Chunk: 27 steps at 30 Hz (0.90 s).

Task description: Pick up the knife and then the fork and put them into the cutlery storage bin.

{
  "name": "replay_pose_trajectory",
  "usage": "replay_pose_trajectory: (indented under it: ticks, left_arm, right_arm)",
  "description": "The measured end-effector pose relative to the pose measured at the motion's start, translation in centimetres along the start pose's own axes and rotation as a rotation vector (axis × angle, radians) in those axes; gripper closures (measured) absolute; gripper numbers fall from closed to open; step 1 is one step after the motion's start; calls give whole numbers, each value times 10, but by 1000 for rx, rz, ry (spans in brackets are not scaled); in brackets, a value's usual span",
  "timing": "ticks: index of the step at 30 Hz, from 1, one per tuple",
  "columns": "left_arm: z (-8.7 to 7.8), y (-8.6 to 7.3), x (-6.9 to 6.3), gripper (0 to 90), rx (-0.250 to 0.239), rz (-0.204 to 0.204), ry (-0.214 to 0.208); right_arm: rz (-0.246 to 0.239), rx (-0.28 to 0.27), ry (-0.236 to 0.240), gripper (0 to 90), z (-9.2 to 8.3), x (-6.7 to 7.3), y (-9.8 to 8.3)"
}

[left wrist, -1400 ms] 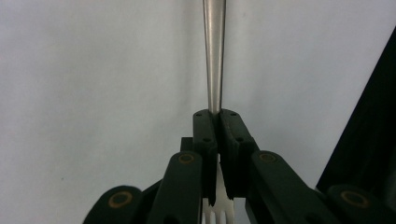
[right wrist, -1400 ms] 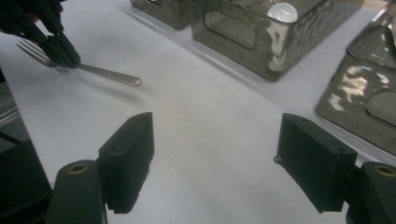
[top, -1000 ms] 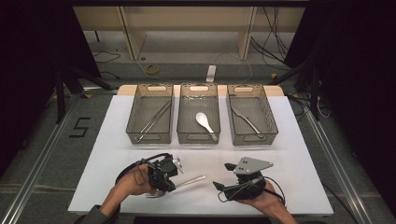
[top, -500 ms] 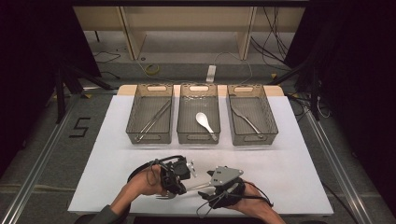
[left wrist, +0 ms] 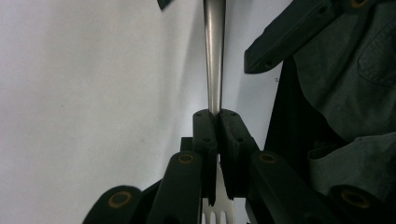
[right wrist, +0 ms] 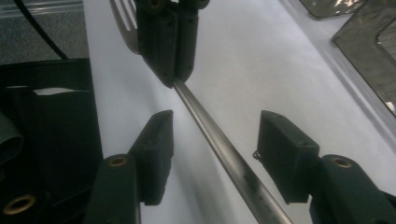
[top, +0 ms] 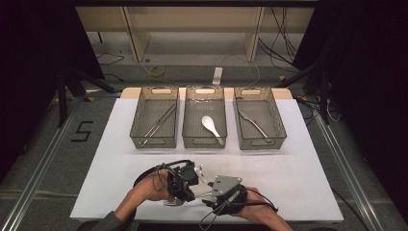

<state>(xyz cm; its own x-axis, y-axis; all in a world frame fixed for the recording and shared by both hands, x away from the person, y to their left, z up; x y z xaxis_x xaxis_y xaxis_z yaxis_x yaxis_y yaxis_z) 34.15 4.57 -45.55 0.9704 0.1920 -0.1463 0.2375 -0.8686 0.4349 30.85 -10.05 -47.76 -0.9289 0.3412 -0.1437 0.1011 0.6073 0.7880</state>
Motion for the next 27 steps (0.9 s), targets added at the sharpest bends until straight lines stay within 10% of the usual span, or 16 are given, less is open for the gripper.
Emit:
replay_pose_trajectory:
  ticks: [27]
  left_arm:
    - [-4,6,-2,848,-9,26,-52]
  right_arm:
    - [-196,55,-16,771,4,11,-3]
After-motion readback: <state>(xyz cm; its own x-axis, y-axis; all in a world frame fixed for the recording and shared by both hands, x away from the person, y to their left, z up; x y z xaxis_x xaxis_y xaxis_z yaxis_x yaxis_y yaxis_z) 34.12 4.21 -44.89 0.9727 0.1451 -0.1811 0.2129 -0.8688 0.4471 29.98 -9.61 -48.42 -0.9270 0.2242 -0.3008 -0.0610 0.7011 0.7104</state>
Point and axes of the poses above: each handheld gripper's, and its own axes: z roughly forward along the jaws, y roughly out of its top, x roughly to its left, the point moved 3 cm from there along z, roughly forward along the jaws, and after that the axes turned 9 degrees about -x, right-handed, at the moved point
